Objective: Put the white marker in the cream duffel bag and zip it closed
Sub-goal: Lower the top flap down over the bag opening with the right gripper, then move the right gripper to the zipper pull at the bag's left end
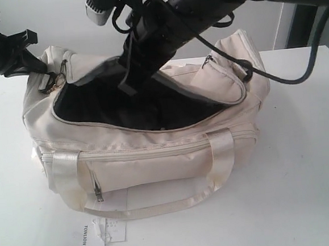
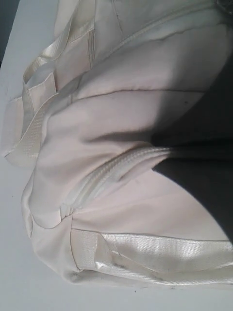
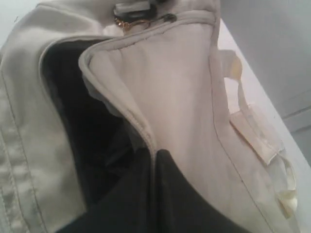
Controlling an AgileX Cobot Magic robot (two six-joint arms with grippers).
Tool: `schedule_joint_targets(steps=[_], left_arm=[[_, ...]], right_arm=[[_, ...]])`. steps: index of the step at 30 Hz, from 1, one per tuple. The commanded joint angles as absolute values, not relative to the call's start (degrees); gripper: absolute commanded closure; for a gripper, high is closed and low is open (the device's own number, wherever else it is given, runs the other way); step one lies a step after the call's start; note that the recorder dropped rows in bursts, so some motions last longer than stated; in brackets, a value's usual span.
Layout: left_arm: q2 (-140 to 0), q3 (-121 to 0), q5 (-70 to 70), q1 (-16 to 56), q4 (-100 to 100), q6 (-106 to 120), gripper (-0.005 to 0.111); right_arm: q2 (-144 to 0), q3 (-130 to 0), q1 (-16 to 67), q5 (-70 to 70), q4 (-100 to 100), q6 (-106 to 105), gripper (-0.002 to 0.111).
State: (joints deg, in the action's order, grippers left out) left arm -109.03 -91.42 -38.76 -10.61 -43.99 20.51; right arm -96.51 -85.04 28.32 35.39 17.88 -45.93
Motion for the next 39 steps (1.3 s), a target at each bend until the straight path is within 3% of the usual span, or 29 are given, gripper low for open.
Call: schedule_joint_targets(steps=[1, 4, 10, 12, 17, 22, 28, 33, 39], left_arm=[[-108.65, -91.6, -39.47, -10.81, -46.05, 20.79, 0.107], [-108.65, -91.6, -39.47, -10.81, -46.61, 20.79, 0.107], [-108.65, -91.6, -39.57, -10.81, -46.99, 20.79, 0.107], [-108.65, -91.6, -39.7, -10.81, -46.99, 20.79, 0.107], [-108.65, -91.6, -40.07, -10.81, -46.99, 20.79, 0.107], [-108.65, -91.6, -40.07, -10.81, -46.99, 20.79, 0.107], [-108.65, -91.6, -40.28, -10.81, -46.99, 21.22, 0.107], [-108.65, -91.6, -41.5, -10.81, -47.91, 21.22, 0.107], [-108.65, -91.6, -42.88, -10.81, -47.74, 21.22, 0.107]], right_arm=[[-96.18, -84.63, 27.91, 41.18, 18.43, -44.99, 0.107], [-96.4, -84.63, 27.91, 47.32, 20.51, -46.48, 0.095], [-96.74, -84.63, 27.91, 52.6, 31.47, -47.81, 0.048], [-96.3, -84.87, 27.91, 52.58, 34.34, -47.81, 0.043], [-95.08, -85.92, 28.04, 46.08, 49.68, -48.49, 0.044], [-97.0, -86.17, 30.94, 41.83, 61.92, -64.53, 0.063], [-100.26, -86.71, 34.55, 30.62, 61.21, -65.69, 0.09], [-104.04, -91.99, 36.23, 30.54, 55.79, -65.57, 0.108], [-109.6, -100.9, 38.24, 30.74, 35.58, -55.98, 0.108]])
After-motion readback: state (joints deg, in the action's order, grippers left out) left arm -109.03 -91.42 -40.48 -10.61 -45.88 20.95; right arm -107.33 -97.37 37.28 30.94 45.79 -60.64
